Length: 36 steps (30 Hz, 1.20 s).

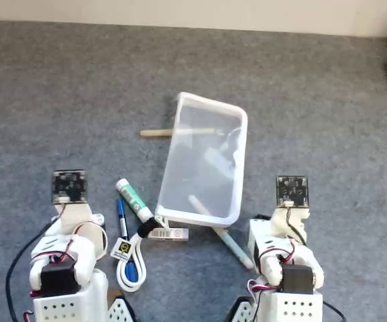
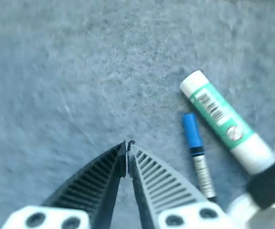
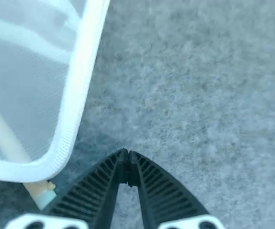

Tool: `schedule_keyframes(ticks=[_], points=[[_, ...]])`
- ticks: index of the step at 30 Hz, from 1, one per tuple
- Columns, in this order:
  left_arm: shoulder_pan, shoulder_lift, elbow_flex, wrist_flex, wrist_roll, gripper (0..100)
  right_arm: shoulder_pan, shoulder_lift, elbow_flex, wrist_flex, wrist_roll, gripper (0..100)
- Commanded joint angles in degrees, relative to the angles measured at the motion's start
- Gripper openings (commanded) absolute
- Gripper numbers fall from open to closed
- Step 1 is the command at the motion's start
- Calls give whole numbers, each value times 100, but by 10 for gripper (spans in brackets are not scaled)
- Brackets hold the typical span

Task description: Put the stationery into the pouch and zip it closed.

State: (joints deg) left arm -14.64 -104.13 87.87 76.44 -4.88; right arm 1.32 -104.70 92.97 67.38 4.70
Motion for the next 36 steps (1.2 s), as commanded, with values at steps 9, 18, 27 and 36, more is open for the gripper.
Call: schedule_keyframes(ticks=[9, 18, 27, 36], points=[[-919, -57, -277, 26, -862, 27, -866, 48, -2255, -119, -598, 5], [-1508, -57, -488, 70, -853, 32, -1912, 2738, -3925, 22, -1266, 5], [-2193, -57, -488, 44, -853, 118, -3741, 4048, -5209, 180, -1802, 18], [-2229, -57, -435, 35, -844, 277, -5376, 5446, -5253, 119, -3191, 177]])
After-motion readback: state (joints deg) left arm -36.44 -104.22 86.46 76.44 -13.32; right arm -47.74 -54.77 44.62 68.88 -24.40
